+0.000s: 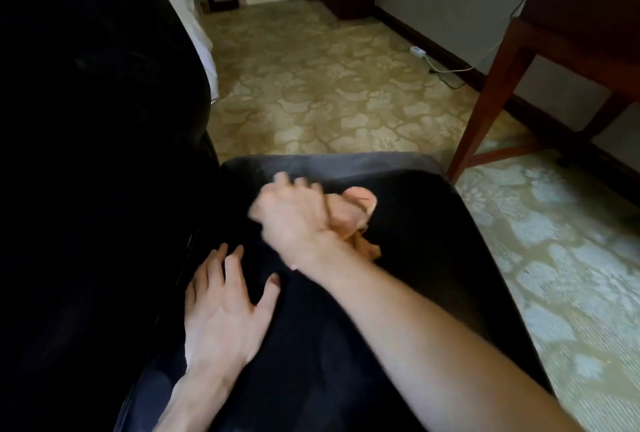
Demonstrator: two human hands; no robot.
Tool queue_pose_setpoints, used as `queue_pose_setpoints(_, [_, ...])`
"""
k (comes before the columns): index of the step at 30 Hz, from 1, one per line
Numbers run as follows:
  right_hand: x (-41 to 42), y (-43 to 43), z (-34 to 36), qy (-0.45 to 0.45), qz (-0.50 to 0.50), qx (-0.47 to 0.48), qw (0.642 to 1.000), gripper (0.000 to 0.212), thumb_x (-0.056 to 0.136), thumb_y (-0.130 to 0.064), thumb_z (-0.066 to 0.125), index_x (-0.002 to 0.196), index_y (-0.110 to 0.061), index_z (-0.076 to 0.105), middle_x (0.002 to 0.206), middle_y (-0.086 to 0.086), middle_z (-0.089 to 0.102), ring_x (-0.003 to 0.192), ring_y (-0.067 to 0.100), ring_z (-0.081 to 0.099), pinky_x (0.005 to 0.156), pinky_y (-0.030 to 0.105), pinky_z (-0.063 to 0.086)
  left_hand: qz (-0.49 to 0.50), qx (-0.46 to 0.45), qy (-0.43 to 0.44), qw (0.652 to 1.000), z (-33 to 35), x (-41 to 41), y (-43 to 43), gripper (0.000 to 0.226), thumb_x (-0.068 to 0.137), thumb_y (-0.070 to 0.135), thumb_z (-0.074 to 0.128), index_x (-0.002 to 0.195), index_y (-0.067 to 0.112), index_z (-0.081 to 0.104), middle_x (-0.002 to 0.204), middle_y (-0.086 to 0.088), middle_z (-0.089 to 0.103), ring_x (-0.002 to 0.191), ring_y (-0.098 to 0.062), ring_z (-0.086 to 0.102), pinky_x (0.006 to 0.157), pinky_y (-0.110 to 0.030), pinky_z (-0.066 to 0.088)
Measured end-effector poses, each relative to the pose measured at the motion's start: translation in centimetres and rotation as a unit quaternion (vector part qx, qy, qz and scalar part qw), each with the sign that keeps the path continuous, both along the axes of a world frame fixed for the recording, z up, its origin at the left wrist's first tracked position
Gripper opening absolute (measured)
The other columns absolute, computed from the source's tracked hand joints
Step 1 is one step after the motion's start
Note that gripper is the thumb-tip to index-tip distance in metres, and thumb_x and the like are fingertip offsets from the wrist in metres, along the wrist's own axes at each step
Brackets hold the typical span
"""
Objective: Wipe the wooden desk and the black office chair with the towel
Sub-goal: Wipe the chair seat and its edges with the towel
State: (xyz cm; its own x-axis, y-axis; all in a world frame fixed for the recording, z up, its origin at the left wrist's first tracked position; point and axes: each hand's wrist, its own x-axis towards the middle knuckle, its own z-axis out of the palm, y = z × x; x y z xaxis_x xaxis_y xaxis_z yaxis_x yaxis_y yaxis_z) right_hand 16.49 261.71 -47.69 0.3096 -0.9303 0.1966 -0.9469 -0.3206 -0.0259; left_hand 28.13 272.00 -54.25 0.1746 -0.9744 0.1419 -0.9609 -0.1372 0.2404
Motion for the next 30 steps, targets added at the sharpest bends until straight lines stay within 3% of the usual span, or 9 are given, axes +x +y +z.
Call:
queue_pose_setpoints(4, [-12.4,-2.1,-0.6,0.023,-0.133,0.046,0.99,0.034,0.085,-0.035,0.064,0.118,-0.025,0.066,0.122,0.006,0.054,0.11,0.032,0.059,0.087,0.043,0.049,-0.003,-0.005,0.01,1.0,0.0,0.2,-0.1,0.08,0.087,0.07,0.032,0.141,0.015,0.052,0.153,-0.011,0.046,0.14,-0.031,0.04,0.114,-0.047,0.033])
queue_pose_setpoints(7, [-21.4,-1.6,-1.5,-0.05,-0.238,0.052,0.969,0.041,0.079,-0.05,0.037,0.104,-0.037,0.066,0.11,0.001,0.061,0.098,0.03,0.06,0.081,0.045,0.055,-0.006,-0.002,0.011,1.0,0.2,0.2,-0.4,0.08,0.087,0.07,0.032,0.141,0.014,0.052,0.151,-0.011,0.047,0.138,-0.032,0.042,0.112,-0.049,0.035])
queue_pose_setpoints(11, [-25.6,0.0,-1.8,-0.178,-0.332,0.061,0.924,0.016,0.087,-0.034,0.056,0.084,-0.026,0.07,0.092,0.004,0.067,0.08,0.028,0.057,0.069,0.035,0.044,-0.017,0.001,0.019,1.0,0.4,0.2,-0.3,0.081,0.087,0.069,0.034,0.14,0.01,0.052,0.15,-0.015,0.046,0.136,-0.037,0.043,0.11,-0.054,0.039])
queue_pose_setpoints(15, [-22.8,-0.7,-0.9,-0.206,-0.254,0.023,0.945,0.023,0.093,-0.043,0.064,0.114,-0.039,0.073,0.11,0.003,0.06,0.101,0.029,0.064,0.084,0.039,0.052,-0.092,-0.018,-0.001,0.996,1.2,-1.8,-1.8,0.075,0.087,0.054,0.037,0.135,0.002,0.057,0.141,-0.027,0.052,0.13,-0.048,0.049,0.11,-0.059,0.042])
queue_pose_setpoints(17, [-20.4,-1.7,-0.5,-0.196,-0.192,0.024,0.961,0.028,0.094,-0.044,0.065,0.12,-0.036,0.071,0.117,0.003,0.057,0.104,0.026,0.062,0.087,0.041,0.051,-0.181,-0.02,0.009,0.983,2.0,-5.4,-3.2,0.073,0.087,0.052,0.036,0.139,0.004,0.056,0.146,-0.021,0.051,0.137,-0.039,0.046,0.118,-0.048,0.035])
queue_pose_setpoints(19, [-18.7,-2.3,-0.7,-0.129,-0.167,0.025,0.977,0.03,0.094,-0.037,0.067,0.123,-0.03,0.069,0.12,0.005,0.056,0.111,0.031,0.062,0.091,0.045,0.05,-0.225,0.0,0.055,0.973,2.7,-10.2,-4.5,0.073,0.092,0.056,0.035,0.149,0.011,0.049,0.156,-0.011,0.043,0.147,-0.026,0.035,0.124,-0.037,0.024])
queue_pose_setpoints(22, [-20.3,-2.1,-1.9,-0.113,-0.204,0.007,0.972,0.03,0.094,-0.038,0.066,0.124,-0.033,0.069,0.121,0.006,0.056,0.112,0.034,0.061,0.091,0.048,0.05,-0.253,0.015,0.048,0.966,2.0,-14.9,-6.1,0.069,0.103,0.056,0.039,0.158,0.015,0.034,0.167,-0.01,0.027,0.155,-0.022,0.019,0.128,-0.036,0.012])
queue_pose_setpoints(26, [-26.0,-1.2,-3.9,-0.245,-0.285,0.02,0.926,0.028,0.09,-0.051,0.054,0.109,-0.042,0.072,0.106,-0.001,0.066,0.098,0.027,0.066,0.083,0.041,0.053,-0.259,0.034,0.026,0.965,0.8,-14.4,-6.6,0.069,0.104,0.057,0.038,0.161,0.019,0.029,0.17,-0.005,0.02,0.157,-0.016,0.012,0.129,-0.033,0.005])
queue_pose_setpoints(30, [-28.9,-0.4,-4.8,-0.385,-0.349,0.072,0.851,0.019,0.09,-0.03,0.062,0.098,-0.032,0.079,0.081,-0.008,0.07,0.084,0.02,0.068,0.071,0.031,0.046,-0.256,0.031,0.017,0.966,0.8,-14.8,-6.2,0.071,0.101,0.06,0.036,0.159,0.019,0.032,0.169,-0.005,0.022,0.157,-0.018,0.015,0.129,-0.034,0.009])
